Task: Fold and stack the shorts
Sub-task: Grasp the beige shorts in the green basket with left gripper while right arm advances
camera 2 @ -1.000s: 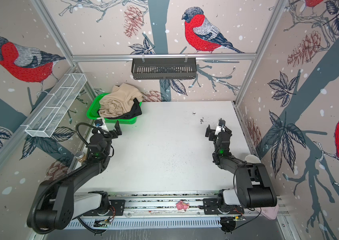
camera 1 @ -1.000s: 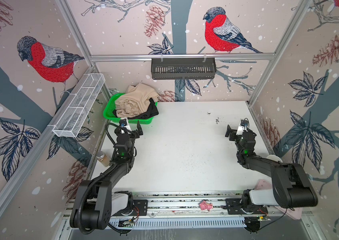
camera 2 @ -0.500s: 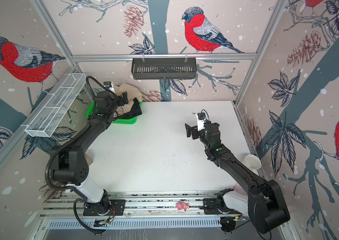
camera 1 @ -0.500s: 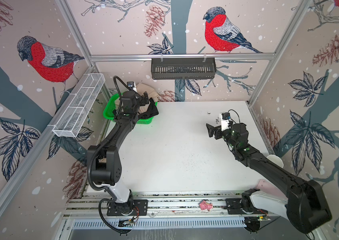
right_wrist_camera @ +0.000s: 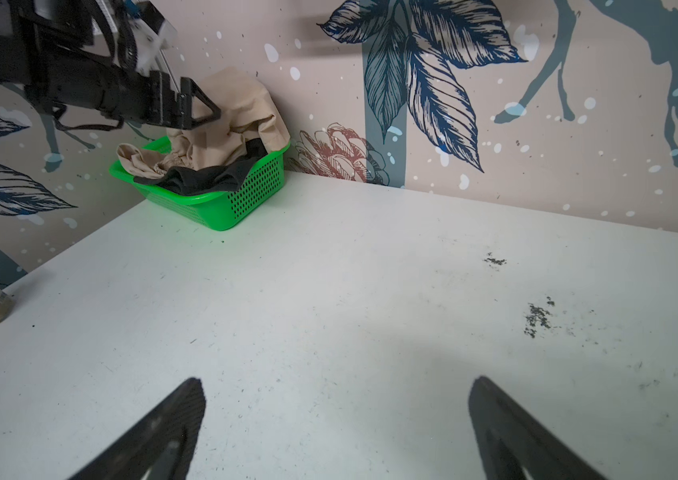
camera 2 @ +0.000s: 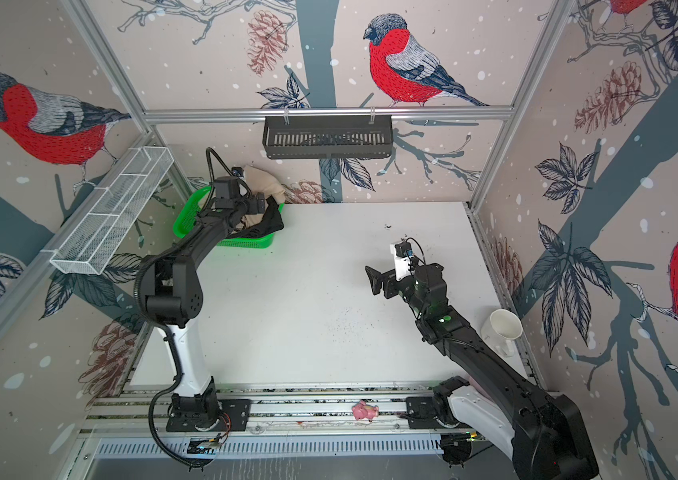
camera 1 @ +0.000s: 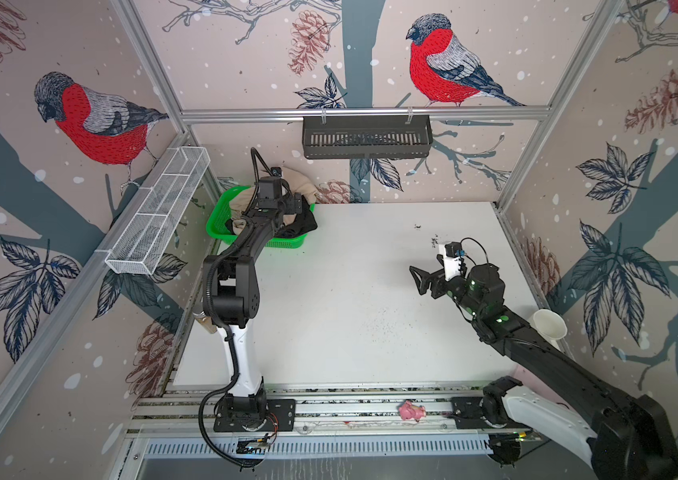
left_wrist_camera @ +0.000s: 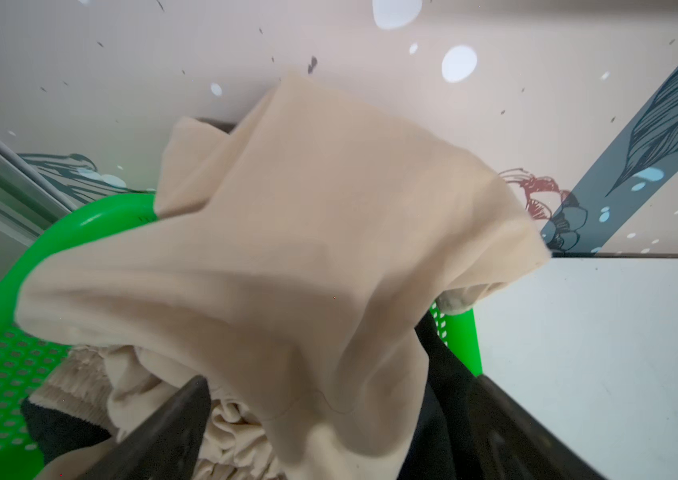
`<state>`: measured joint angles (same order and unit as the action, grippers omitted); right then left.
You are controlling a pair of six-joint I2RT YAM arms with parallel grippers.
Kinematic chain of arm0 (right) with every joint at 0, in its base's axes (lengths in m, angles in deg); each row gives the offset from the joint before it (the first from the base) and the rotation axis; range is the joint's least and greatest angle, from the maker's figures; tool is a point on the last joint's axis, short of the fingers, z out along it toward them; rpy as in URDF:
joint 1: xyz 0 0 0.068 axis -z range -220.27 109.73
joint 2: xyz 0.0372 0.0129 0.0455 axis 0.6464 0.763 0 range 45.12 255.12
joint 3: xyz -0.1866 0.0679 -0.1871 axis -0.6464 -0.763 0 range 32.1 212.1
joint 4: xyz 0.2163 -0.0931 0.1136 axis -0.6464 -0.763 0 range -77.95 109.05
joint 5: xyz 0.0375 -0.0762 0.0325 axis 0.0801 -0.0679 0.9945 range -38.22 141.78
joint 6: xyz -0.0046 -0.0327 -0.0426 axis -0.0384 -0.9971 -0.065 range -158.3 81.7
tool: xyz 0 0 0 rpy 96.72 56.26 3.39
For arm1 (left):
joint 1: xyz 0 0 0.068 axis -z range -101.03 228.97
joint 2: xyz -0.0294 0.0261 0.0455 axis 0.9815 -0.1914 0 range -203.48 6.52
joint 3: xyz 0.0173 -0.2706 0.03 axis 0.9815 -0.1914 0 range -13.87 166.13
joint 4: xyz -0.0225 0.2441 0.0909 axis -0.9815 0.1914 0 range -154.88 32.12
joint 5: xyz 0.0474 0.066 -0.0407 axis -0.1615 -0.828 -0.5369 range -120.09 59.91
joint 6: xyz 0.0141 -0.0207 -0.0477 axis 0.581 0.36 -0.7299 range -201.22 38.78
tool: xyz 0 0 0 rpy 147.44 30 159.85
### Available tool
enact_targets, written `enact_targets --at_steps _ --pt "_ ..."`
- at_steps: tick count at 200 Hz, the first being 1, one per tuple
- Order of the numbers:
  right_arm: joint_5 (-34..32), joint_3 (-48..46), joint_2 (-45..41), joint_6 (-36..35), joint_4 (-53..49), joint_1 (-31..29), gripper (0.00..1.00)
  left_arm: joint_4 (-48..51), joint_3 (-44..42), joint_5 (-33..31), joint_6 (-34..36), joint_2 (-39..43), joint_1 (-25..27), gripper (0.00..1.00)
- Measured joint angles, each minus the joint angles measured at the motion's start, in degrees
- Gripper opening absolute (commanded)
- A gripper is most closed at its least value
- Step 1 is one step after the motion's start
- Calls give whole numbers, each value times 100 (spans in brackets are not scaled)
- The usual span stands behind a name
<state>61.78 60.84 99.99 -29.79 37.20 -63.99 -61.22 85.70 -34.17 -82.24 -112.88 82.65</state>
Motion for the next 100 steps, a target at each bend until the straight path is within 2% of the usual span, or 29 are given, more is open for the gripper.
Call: enact_targets --at_steps 26,41,52,64,76,84,100 --pt "-7 -264 -308 225 9 -9 100 44 184 83 2 -356 -52 95" --pt "-46 -391 -485 369 39 -9 100 46 280 85 -2 -551 -68 89" --pt "-105 -450 -581 417 46 -9 100 72 341 85 -9 -667 -92 80" --pt "-164 -479 -654 494 46 -7 100 103 409 90 -15 -758 -109 58" --pt "-247 -485 -699 494 50 0 100 133 483 85 -57 -815 -127 19" --pt "-297 -485 -710 498 61 13 100 168 555 85 -52 -846 -144 1" --pt "-411 -487 -710 516 85 39 99 243 693 85 -55 -863 -168 0"
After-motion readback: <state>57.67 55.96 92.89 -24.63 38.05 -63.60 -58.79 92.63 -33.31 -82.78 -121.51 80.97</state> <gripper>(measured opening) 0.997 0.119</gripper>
